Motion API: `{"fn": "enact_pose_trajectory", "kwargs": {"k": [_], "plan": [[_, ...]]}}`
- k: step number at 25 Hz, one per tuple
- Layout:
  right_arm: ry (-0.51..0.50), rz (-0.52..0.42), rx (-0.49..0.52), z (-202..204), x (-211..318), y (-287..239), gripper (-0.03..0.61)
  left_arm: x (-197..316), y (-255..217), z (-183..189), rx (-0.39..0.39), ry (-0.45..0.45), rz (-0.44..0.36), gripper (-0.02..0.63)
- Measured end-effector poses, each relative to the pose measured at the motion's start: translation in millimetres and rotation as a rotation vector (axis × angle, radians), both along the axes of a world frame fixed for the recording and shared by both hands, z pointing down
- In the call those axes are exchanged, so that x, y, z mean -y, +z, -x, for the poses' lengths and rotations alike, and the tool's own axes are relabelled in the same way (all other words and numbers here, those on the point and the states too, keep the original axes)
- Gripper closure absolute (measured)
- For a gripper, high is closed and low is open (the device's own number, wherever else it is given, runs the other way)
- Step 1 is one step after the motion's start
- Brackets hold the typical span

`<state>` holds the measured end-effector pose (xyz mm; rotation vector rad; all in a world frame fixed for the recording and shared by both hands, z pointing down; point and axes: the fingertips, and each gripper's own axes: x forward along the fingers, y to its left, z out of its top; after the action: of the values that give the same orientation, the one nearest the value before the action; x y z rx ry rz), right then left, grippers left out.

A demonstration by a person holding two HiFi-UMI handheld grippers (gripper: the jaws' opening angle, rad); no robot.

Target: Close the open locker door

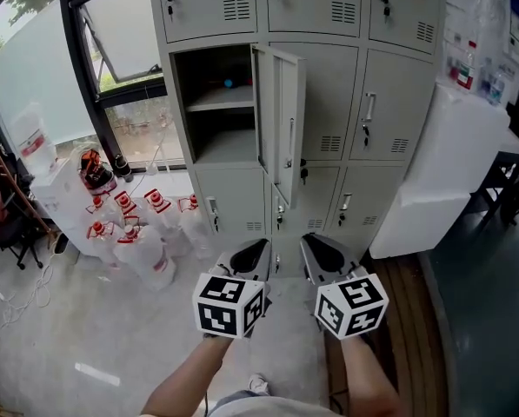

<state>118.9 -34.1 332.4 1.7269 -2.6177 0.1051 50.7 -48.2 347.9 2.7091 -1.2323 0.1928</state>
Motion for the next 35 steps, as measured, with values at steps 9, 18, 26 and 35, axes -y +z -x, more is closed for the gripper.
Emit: {"fn": "enact_pose_trajectory", "kwargs": {"k": [9, 18, 26, 35], "plan": [[0.057, -0.02, 0.0, 7, 40, -14, 0.572, 40, -5, 21, -0.022, 0.041, -0.008, 0.607], [0.07, -0.048, -0.004, 4, 64, -29, 0.572, 62, -10, 20, -0.034, 0.075, -0.016, 0.607], [0.036, -0.083, 0.0, -12, 97, -39, 0.571, 91, -5, 8, -0.013, 0.056, -0.021, 0.607], [-0.067, -0.104, 0.002, -40, 144, -47, 0.569, 138, -11, -25, -0.008, 0.005, -0.032, 0.607]]}}
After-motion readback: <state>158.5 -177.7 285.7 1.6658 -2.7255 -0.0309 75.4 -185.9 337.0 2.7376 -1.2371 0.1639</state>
